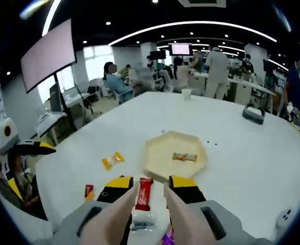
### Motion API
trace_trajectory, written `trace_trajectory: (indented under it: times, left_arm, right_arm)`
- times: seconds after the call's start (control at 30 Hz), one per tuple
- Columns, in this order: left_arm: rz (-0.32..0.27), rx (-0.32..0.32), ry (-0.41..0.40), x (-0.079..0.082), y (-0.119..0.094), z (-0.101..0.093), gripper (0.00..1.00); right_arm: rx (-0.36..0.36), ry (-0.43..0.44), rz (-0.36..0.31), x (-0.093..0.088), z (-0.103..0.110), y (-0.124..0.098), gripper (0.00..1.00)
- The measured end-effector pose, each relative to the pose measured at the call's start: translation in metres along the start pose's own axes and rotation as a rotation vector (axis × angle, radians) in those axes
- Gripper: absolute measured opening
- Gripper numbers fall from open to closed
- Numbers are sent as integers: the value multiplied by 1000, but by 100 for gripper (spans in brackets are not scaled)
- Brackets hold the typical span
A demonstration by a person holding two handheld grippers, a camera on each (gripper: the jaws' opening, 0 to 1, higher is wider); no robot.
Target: Place the target food into the container with the food tongs after gripping and lifting it, then release it inside without dropping or visibly crushing the food.
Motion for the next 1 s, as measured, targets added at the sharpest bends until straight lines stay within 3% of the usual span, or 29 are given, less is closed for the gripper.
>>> trace_trajectory:
  times: [0.1, 0.13, 0.27, 0.47, 0.6, 0.8, 1.0]
  left_arm:
    - [-79, -7, -93, 12, 5, -16, 95]
    - [-94, 17, -101, 16, 6, -19, 95]
    - [-102, 54, -103, 19, 9, -42, 96]
    - [-71, 102, -104, 8, 6, -70, 95]
    - [-81, 108, -128, 1, 5, -92, 95]
    - [-51, 126, -123, -9, 2, -109, 95]
    - [-31, 116, -113, -15, -3, -114, 95]
  right_arm:
    - [21, -17, -19, -3, 3, -11, 27]
    - [27, -23, -19, -5, 3, -15, 27]
    - [59, -40, -22, -17, 4, -37, 27]
    - [119, -46, -33, -42, 5, -66, 27]
    - [138, -63, -36, -54, 6, -80, 27]
    - [153, -56, -46, -65, 8, -93, 26]
    - [142, -30, -47, -70, 12, -102, 25]
Point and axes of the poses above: the point that each gripper's makers call its tool centre point, and the gripper's own axes: y roughly forward along the fingers, z roughly to its left, x roughly out of its top, the point moved 3 cm from there along -y, roughly backward along the fingers, and after that the axes turned 9 degrees about -y, right-handed, at the moved point
